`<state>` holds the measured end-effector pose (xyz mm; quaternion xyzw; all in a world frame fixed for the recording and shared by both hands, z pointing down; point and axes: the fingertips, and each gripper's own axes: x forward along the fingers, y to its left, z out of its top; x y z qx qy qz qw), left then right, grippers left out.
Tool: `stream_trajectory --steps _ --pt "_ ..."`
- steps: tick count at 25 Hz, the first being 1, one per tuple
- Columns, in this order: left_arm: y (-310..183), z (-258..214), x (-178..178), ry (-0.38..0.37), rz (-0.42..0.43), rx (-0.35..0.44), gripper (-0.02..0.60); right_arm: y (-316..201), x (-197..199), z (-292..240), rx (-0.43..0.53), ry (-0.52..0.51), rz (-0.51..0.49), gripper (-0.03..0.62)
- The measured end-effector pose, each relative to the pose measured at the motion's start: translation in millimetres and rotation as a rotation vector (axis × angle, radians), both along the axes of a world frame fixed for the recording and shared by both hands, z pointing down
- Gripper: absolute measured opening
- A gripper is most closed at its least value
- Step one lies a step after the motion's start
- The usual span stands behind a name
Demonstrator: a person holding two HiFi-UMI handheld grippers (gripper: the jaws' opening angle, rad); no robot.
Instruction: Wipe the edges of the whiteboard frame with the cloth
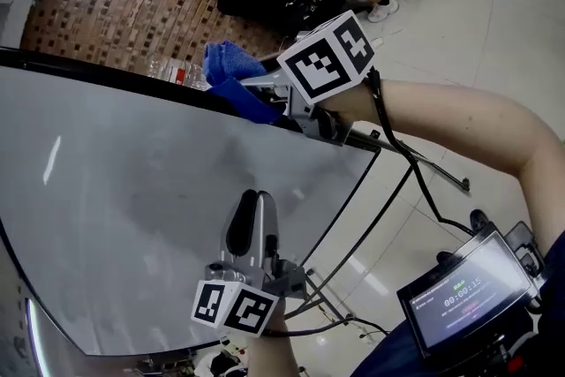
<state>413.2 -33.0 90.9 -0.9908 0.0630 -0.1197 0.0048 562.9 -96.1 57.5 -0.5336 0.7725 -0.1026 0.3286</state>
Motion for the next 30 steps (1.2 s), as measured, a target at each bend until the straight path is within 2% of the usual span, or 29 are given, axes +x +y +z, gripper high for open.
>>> stream_trajectory --steps 6,15,18,21,25,30 --pt "-23 18 22 -0.07 -0.03 -0.033 0.095 -13 1 22 -0.06 0.017 0.049 0.135" --pt "-17 56 26 -0.138 -0.012 -0.074 0.094 -20 -9 69 -0.149 0.046 0.028 0.135" --pt "-21 66 27 -0.158 -0.004 -0.087 0.092 -27 -9 79 -0.172 0.066 0.051 0.135" --pt "-19 73 28 -0.174 0.003 -0.103 0.092 -29 -9 85 -0.209 0.143 0.104 0.135" --pt "-5 99 30 -0.169 0.006 -0.109 0.092 -15 -8 107 -0.244 0.328 0.213 0.135" --pt "8 119 32 -0.167 0.01 -0.118 0.091 1 1 119 -0.257 0.37 0.261 0.135"
